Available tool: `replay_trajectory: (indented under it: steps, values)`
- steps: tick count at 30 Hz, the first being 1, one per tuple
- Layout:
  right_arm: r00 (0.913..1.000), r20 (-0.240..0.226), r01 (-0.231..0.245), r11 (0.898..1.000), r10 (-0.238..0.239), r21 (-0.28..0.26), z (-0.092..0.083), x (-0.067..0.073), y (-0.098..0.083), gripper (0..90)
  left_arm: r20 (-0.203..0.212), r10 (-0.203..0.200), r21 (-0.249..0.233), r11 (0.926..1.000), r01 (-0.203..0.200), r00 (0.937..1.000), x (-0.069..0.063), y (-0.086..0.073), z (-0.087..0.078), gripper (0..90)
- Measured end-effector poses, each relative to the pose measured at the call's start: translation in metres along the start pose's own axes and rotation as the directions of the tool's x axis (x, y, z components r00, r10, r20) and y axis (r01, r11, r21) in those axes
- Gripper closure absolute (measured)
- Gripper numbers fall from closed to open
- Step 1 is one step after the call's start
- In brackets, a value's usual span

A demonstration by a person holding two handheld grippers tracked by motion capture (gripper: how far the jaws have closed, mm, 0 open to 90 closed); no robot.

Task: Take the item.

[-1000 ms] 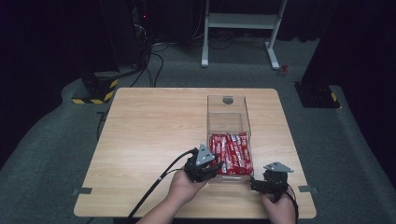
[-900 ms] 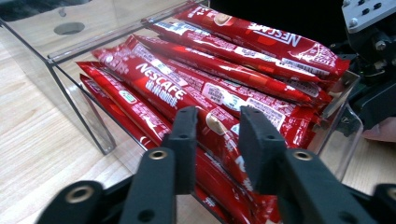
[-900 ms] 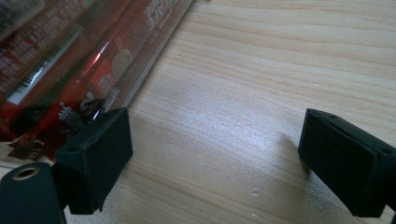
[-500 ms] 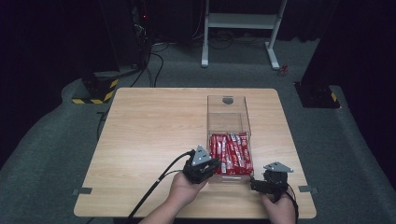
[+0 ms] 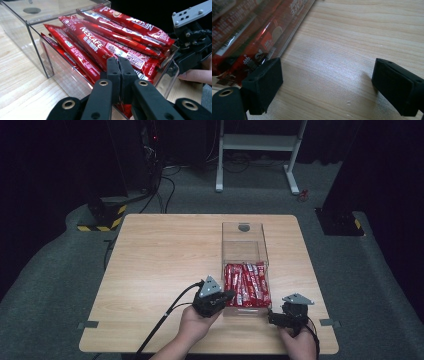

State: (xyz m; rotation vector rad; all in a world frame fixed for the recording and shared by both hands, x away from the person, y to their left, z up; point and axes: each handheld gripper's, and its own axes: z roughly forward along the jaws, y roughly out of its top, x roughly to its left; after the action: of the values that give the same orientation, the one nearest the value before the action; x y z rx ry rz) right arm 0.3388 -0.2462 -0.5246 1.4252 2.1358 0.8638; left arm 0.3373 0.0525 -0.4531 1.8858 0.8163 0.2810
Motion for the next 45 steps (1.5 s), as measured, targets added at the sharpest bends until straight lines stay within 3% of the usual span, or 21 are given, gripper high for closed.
replay_trajectory:
  steps: [16, 35, 45]
  values:
    - [1.0, 0.0, 0.0, 1.0, 0.0, 0.0, 0.0, 0.0, 0.0, 9.6, 0.024, -0.011, -0.033, 0.9994, 0.012, 0.9997, 0.006, -0.001, -0.012, 88.4]
    - [1.0, 0.0, 0.0, 1.0, 0.0, 0.0, 0.0, 0.0, 0.0, 9.6, 0.046, 0.013, -0.064, 0.9979, -0.01, 0.9989, 0.01, 0.002, -0.023, 88.3]
    - [1.0, 0.0, 0.0, 1.0, 0.0, 0.0, 0.0, 0.0, 0.0, 9.6, 0.063, 0.016, -0.082, 0.9966, -0.011, 0.9979, 0.021, 0.002, -0.036, 88.3]
